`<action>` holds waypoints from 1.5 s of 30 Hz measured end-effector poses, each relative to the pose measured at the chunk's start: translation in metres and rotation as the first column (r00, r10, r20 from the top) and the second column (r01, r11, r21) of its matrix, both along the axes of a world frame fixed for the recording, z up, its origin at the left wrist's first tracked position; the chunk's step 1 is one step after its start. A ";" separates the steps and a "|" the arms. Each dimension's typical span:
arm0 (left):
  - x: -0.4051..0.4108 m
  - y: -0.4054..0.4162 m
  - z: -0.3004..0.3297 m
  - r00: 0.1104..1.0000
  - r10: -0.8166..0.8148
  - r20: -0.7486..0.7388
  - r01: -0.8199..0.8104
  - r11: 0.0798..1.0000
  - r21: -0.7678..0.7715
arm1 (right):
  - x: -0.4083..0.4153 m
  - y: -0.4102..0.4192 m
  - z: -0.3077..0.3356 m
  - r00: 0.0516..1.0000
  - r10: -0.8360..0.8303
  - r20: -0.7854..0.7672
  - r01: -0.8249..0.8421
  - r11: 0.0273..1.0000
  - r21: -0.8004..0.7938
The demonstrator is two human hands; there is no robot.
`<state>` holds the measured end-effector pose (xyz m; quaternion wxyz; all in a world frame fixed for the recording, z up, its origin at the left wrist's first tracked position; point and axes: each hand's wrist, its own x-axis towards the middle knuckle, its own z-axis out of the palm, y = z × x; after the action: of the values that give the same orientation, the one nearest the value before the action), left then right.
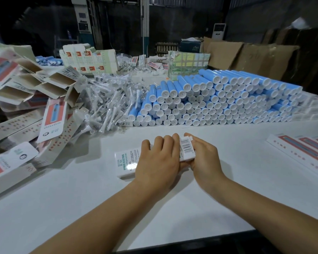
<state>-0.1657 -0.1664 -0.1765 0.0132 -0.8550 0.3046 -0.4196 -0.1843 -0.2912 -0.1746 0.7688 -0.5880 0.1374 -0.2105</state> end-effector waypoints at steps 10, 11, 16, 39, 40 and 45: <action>-0.003 -0.002 0.003 0.999 0.040 0.017 -0.040 0.999 0.015 | -0.002 0.003 -0.005 0.998 -0.008 0.070 0.019 0.988 -0.154; -0.004 -0.001 0.005 0.999 0.048 0.006 -0.048 0.999 0.015 | -0.001 0.003 -0.004 0.997 0.001 0.077 0.012 0.987 -0.162; -0.006 0.002 0.013 0.996 0.074 -0.056 -0.074 0.997 0.001 | -0.002 0.004 0.001 0.992 0.109 0.068 -0.099 0.985 -0.142; -0.004 0.002 0.012 0.989 0.124 -0.081 -0.119 0.991 0.063 | -0.002 0.011 -0.004 0.986 0.166 -0.027 -0.166 0.931 -0.326; -0.004 0.002 0.012 0.989 0.115 -0.097 -0.110 0.992 0.060 | -0.003 0.010 -0.003 0.982 0.188 -0.016 -0.185 0.937 -0.297; 0.009 0.006 0.032 0.951 -0.053 -0.306 -0.023 0.971 -0.239 | -0.003 0.005 0.006 0.965 0.183 0.189 -0.169 0.982 -0.087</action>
<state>-0.1570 -0.1606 -0.1448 -0.1413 -0.9031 0.2563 -0.3141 -0.1874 -0.2862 -0.1690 0.7733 -0.6007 0.0005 -0.2029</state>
